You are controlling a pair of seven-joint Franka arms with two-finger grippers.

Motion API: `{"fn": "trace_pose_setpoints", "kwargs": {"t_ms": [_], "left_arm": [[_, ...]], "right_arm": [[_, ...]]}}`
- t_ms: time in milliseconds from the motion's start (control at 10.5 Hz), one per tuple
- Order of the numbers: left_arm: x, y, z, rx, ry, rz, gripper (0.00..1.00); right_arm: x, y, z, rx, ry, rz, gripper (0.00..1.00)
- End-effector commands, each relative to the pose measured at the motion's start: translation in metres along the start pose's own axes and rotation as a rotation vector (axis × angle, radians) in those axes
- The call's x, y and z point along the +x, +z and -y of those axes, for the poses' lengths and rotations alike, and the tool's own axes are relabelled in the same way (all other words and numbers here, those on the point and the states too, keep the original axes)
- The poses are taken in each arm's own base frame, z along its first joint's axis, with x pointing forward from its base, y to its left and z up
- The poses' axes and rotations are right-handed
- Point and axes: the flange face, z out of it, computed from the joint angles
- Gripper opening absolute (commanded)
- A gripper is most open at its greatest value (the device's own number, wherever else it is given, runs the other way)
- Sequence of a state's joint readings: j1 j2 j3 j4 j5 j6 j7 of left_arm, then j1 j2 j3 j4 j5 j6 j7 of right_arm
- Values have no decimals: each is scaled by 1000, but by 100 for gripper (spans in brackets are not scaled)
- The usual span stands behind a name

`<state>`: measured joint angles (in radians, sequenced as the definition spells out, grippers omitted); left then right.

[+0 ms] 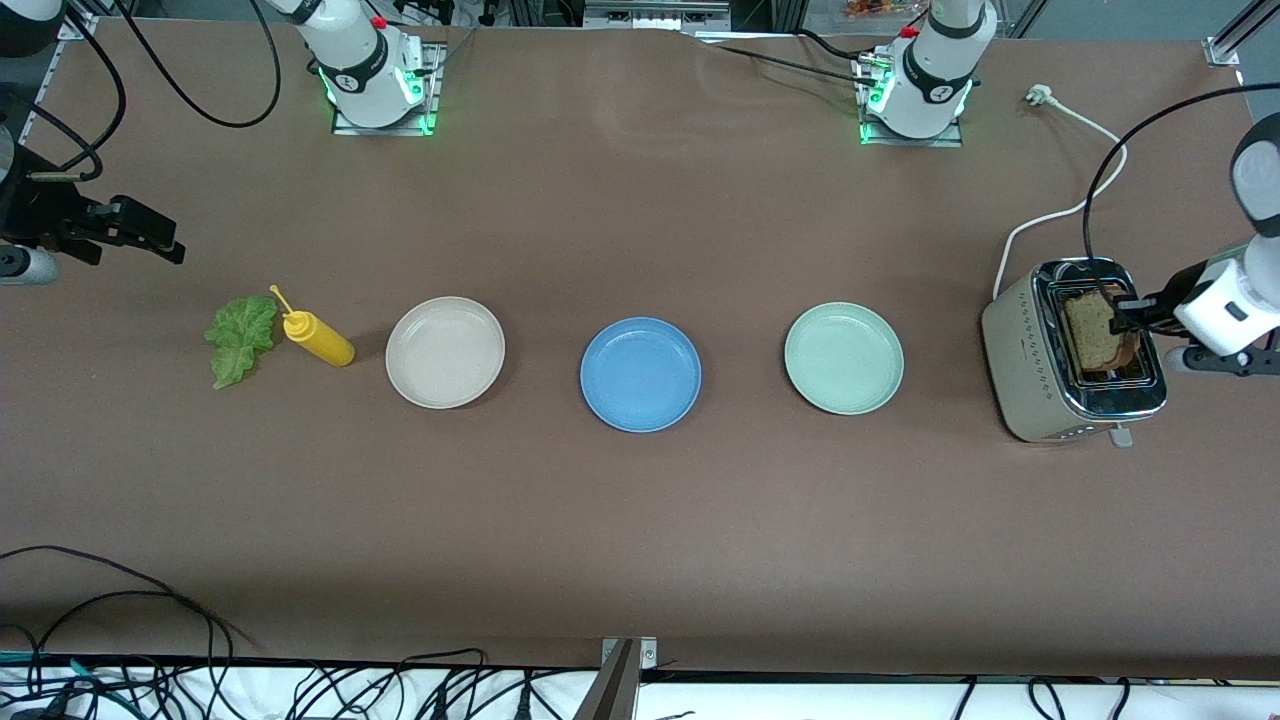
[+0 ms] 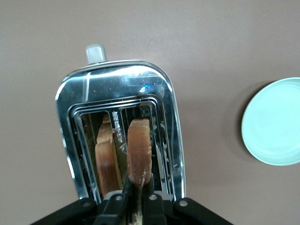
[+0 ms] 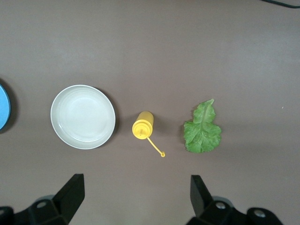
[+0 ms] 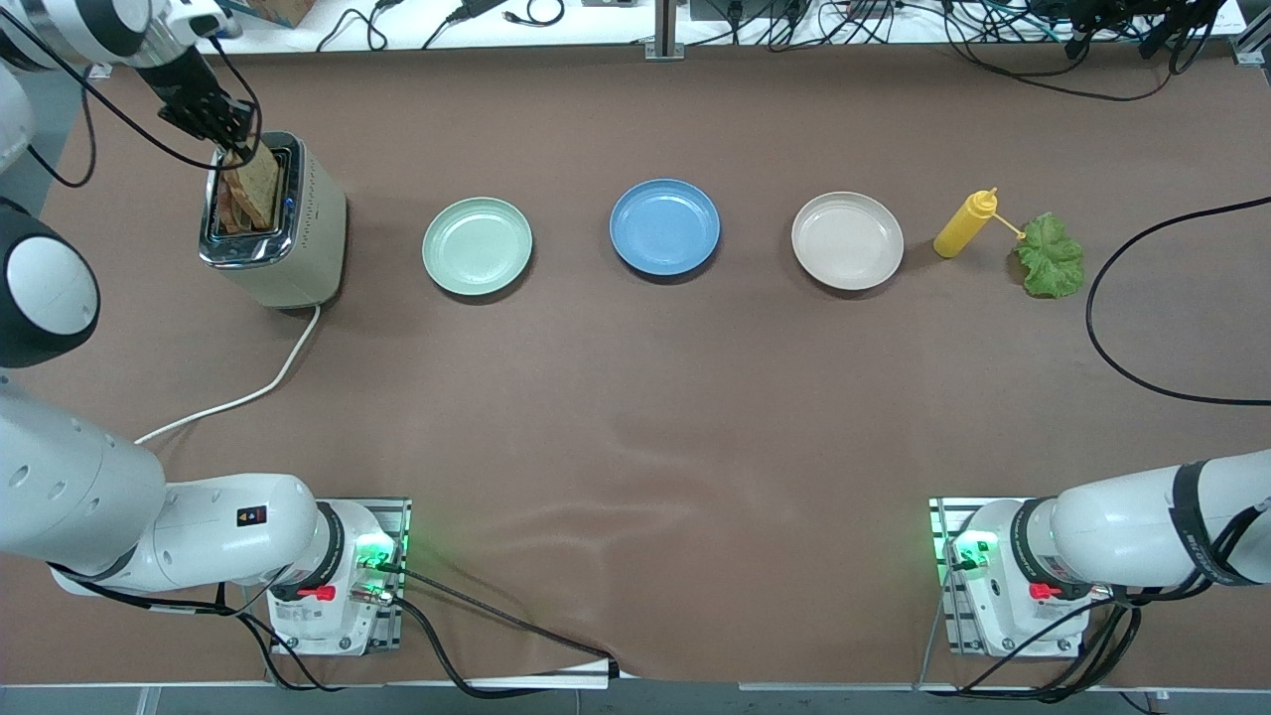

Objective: Make sandwich in blue plate with both arms
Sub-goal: 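Lift the bread slice out of the toaster with the left gripper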

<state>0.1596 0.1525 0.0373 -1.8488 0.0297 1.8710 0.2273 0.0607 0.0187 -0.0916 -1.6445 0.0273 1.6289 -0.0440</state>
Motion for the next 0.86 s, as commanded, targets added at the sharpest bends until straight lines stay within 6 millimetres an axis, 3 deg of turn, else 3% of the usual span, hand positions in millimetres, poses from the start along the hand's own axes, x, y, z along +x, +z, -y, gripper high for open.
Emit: {"fn": "trace_pose_setpoints", "kwargs": {"t_ms": [0, 286, 381, 572, 763], "left_arm": [[-23, -61, -9, 27, 33, -39, 0], [-31, -112, -33, 38, 67, -84, 0], [-28, -119, -49, 34, 87, -97, 0], [-20, -115, -92, 27, 94, -95, 0], [-9, -105, -156, -31, 46, -100, 0]], "right_arm": [[1, -5, 2, 14, -11, 3, 100], [1, -5, 2, 14, -11, 3, 100], [1, -5, 2, 14, -11, 3, 100], [1, -5, 2, 14, -11, 3, 100], [1, -5, 2, 14, -11, 3, 100]]}}
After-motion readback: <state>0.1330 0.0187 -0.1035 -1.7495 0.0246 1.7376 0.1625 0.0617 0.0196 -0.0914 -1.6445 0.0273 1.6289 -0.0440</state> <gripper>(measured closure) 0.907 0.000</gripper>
